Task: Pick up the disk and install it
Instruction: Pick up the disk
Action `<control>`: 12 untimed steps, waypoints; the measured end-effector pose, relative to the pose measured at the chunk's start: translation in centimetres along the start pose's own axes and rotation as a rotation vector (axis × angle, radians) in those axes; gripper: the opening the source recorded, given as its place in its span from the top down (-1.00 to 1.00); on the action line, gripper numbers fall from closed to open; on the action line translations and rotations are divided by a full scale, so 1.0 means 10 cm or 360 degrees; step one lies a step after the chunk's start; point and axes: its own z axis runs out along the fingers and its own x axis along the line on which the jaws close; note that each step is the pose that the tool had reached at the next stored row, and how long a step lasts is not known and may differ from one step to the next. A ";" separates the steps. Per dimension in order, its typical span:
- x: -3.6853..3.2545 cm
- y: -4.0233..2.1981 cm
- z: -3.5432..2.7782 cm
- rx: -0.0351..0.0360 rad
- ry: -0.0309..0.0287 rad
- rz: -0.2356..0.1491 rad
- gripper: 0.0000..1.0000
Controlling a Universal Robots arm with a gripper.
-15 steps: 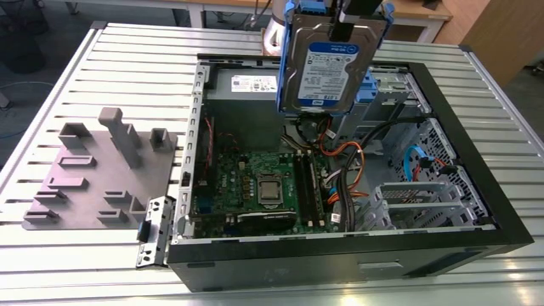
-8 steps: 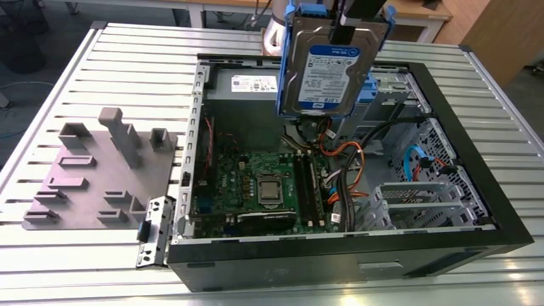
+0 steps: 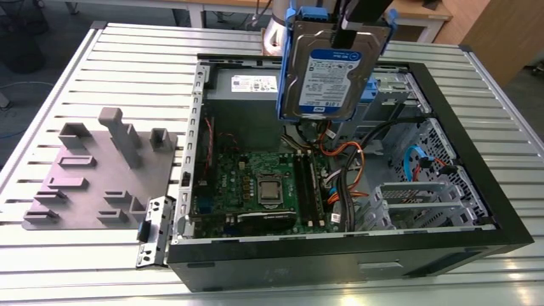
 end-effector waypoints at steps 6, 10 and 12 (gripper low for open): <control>0.053 -0.001 -0.002 0.0000 0.00004 0.0000 0.31; 0.091 -0.002 -0.003 0.0000 0.00006 0.0000 0.31; 0.111 -0.003 -0.004 0.0000 0.00009 0.0000 0.31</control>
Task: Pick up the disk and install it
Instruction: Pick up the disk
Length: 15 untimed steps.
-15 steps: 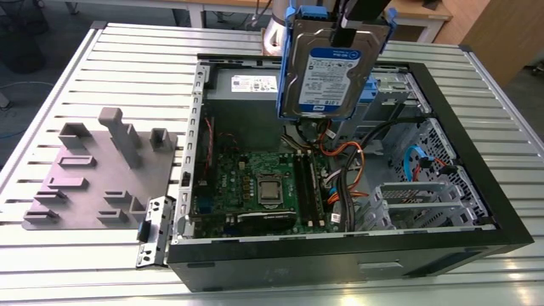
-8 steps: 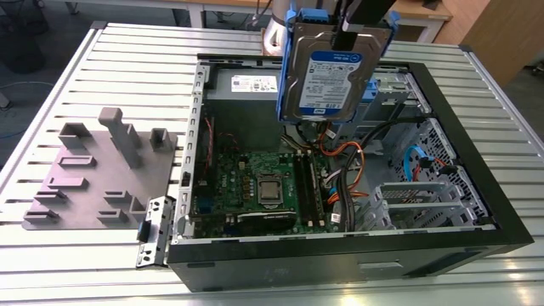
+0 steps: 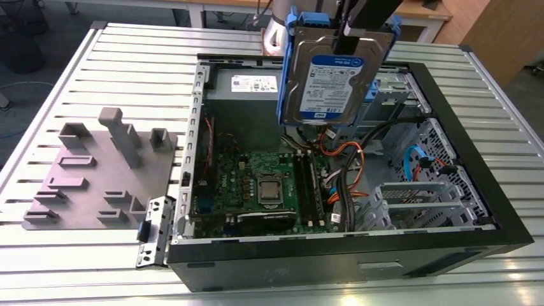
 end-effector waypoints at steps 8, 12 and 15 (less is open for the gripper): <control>0.084 -0.002 -0.002 0.0000 0.00006 0.0000 0.31; 0.125 -0.003 -0.004 0.0000 0.00013 0.0000 0.31; 0.157 -0.004 -0.005 0.0000 0.00015 0.0000 0.31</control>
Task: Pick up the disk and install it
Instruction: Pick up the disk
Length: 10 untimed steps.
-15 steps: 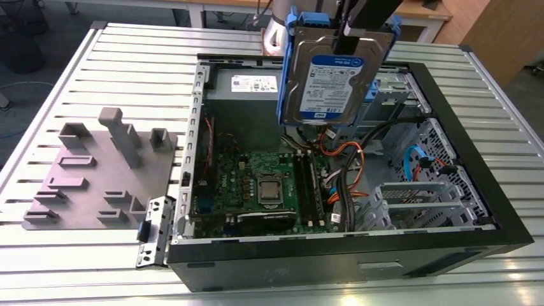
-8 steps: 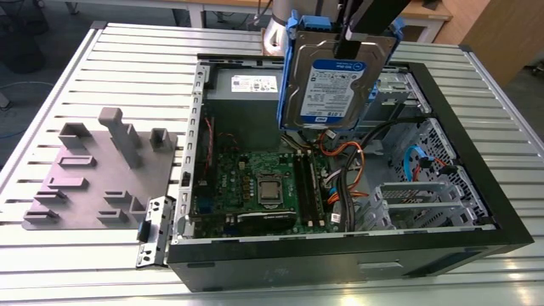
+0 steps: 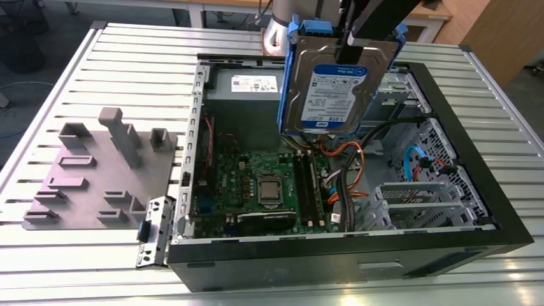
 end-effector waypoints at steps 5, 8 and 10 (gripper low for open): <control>0.053 -0.001 -0.002 0.0000 0.00006 0.0000 0.31; 0.086 -0.002 -0.003 0.0000 0.00009 0.0000 0.31; 0.107 -0.003 -0.004 0.0000 0.00012 0.0000 0.31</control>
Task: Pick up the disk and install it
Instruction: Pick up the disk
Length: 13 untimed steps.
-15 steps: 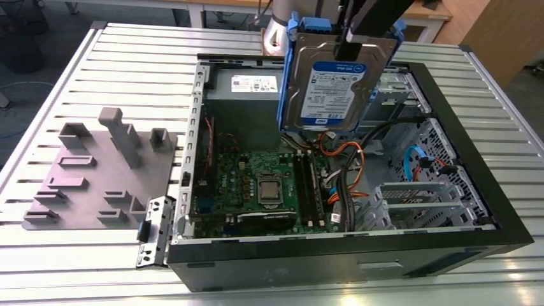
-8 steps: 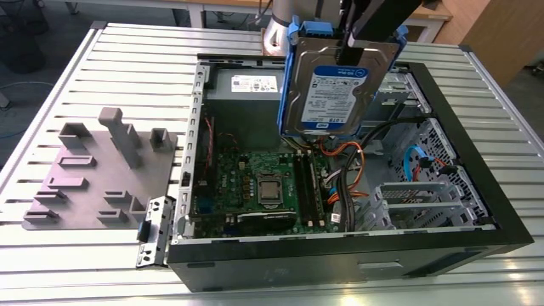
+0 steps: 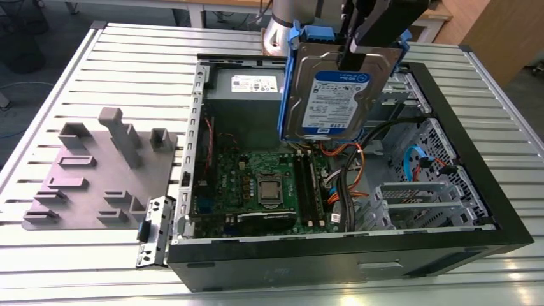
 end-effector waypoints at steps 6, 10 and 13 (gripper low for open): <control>0.065 -0.001 -0.002 0.0000 0.00006 0.0000 0.31; 0.107 -0.002 -0.003 0.0000 0.00012 0.0000 0.31; 0.139 -0.003 -0.004 0.0000 0.00018 0.0000 0.31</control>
